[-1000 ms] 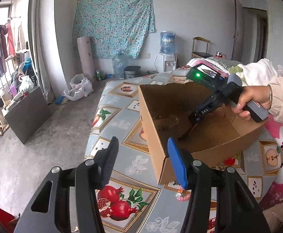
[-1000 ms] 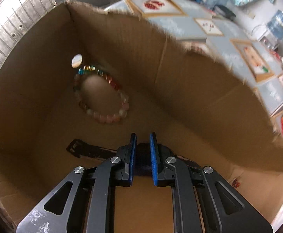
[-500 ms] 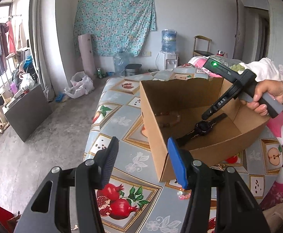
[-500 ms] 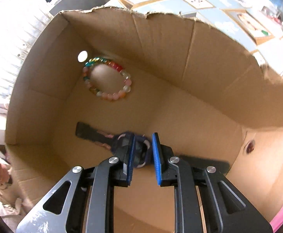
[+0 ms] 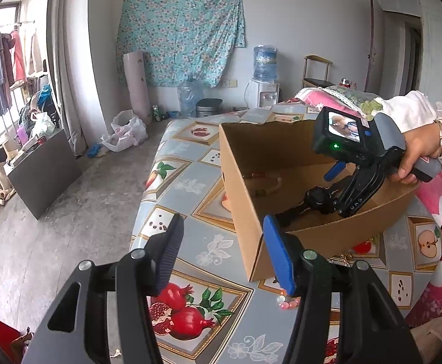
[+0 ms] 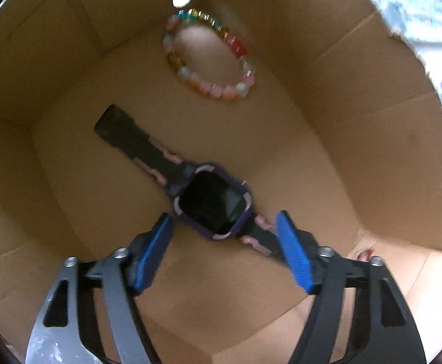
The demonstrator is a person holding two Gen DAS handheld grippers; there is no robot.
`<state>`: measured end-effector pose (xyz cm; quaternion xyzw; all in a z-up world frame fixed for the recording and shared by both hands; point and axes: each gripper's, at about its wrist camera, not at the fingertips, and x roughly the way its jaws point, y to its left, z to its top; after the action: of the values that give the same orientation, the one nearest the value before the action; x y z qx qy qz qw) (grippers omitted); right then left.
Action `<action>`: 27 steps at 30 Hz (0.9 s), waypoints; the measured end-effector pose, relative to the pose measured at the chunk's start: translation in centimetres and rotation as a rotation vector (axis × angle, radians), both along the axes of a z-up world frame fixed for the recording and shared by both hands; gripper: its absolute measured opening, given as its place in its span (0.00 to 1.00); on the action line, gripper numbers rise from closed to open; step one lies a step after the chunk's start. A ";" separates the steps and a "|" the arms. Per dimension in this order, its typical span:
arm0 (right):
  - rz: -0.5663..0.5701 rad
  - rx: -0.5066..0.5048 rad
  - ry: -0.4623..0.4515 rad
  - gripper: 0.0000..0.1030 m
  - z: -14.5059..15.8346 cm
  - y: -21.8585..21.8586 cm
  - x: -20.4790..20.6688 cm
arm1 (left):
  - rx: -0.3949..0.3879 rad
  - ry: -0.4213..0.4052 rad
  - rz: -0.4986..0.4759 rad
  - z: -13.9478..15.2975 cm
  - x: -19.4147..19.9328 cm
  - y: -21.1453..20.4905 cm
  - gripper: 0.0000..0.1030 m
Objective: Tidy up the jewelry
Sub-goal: 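Lower the smartwatch into the box and open both grippers, then withdraw both grippers from the box toward the pink-orange beaded bracelet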
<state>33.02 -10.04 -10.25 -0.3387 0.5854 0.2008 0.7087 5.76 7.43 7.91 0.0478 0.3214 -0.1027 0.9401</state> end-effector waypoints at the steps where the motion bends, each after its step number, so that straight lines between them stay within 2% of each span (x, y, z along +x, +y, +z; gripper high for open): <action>1: -0.002 0.008 0.000 0.66 0.0 -0.3 0.3 | -0.002 -0.001 0.002 0.0 0.0 0.1 0.52; 2: -0.012 0.013 0.005 0.66 0.0 -0.7 0.9 | -0.005 -0.001 0.003 0.0 0.0 0.2 0.52; 6: -0.014 0.017 -0.026 0.54 0.3 -0.5 2.1 | -0.012 0.002 0.006 -0.2 0.1 0.3 0.52; 11: 0.017 -0.005 -0.084 0.55 0.2 1.0 2.2 | -0.008 0.002 0.004 -0.2 0.2 0.3 0.52; 14: 0.013 -0.017 -0.104 0.59 0.4 1.2 2.1 | -0.002 -0.004 0.005 -0.2 0.2 0.3 0.52; 15: 0.011 -0.022 -0.109 0.59 0.5 1.7 -0.4 | -0.004 -0.004 0.006 -0.3 0.2 0.4 0.52; 17: 0.008 -0.009 -0.121 0.61 1.3 2.0 -1.4 | -0.004 -0.003 0.008 -0.3 0.2 0.3 0.52; 22: -0.056 0.164 -0.208 0.65 7.5 0.5 -4.8 | -0.008 -0.006 0.003 -0.6 -0.1 0.2 0.54; 25: -0.147 0.365 -0.277 0.71 11.6 -2.8 -8.1 | -0.011 -0.001 -0.003 -0.8 0.0 0.0 0.58; 27: -0.196 0.497 -0.330 0.78 14.3 -5.0 -10.4 | -0.012 0.005 -0.011 -1.1 -0.2 -0.2 0.61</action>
<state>22.58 -15.07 4.09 -0.1251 0.4253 0.2105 0.8713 5.51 7.23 6.80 0.0439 0.3230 -0.1101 0.9389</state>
